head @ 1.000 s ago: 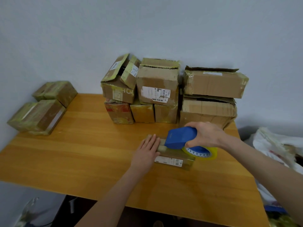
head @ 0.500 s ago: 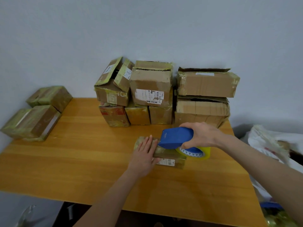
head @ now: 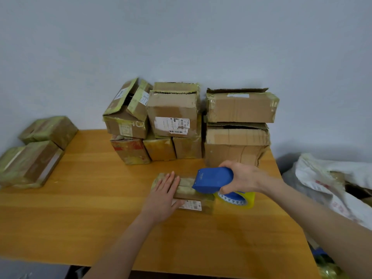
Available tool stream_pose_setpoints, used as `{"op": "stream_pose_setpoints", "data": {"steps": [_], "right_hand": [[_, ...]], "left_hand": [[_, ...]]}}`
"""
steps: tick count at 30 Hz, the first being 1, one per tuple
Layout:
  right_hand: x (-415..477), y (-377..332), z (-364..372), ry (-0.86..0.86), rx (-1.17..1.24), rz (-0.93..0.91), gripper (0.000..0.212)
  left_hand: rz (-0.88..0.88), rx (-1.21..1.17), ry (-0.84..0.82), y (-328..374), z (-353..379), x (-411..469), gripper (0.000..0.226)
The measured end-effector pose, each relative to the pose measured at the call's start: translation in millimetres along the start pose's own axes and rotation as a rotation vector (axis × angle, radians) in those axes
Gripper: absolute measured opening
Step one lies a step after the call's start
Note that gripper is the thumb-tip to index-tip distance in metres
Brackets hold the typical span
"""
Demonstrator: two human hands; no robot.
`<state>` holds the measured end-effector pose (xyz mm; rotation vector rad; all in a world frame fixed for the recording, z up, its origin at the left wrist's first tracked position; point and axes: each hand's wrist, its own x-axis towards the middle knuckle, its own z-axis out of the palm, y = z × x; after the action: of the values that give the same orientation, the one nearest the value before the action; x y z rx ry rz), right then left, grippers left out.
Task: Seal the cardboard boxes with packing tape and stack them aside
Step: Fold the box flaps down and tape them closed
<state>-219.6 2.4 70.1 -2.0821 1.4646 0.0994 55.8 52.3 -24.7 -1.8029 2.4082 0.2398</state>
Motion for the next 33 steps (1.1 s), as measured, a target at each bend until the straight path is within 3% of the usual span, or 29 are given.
{"op": "stream_pose_setpoints", "data": {"steps": [4, 9, 15, 19, 26, 33], "right_hand": [[-4, 1, -3, 0.028, -0.07, 0.004, 0.066], [-4, 2, -3, 0.017, -0.137, -0.006, 0.066], [-3, 9, 1, -0.013, -0.074, -0.019, 0.062], [-10, 20, -12, -0.026, 0.003, -0.029, 0.058], [-19, 32, 2, -0.054, -0.062, 0.054, 0.06], [-16, 27, 19, -0.018, -0.032, 0.039, 0.059]], "left_hand": [[0.007, 0.078, 0.019, 26, -3, 3, 0.094], [0.044, -0.027, 0.066, 40, 11, 7, 0.082], [0.034, -0.073, 0.128, 39, 17, 5, 0.09], [0.039, -0.063, 0.075, 32, 14, 5, 0.09], [0.03, -0.018, 0.065, 23, 16, 10, 0.065], [0.054, 0.011, 0.009, 23, 5, 8, 0.092]]}}
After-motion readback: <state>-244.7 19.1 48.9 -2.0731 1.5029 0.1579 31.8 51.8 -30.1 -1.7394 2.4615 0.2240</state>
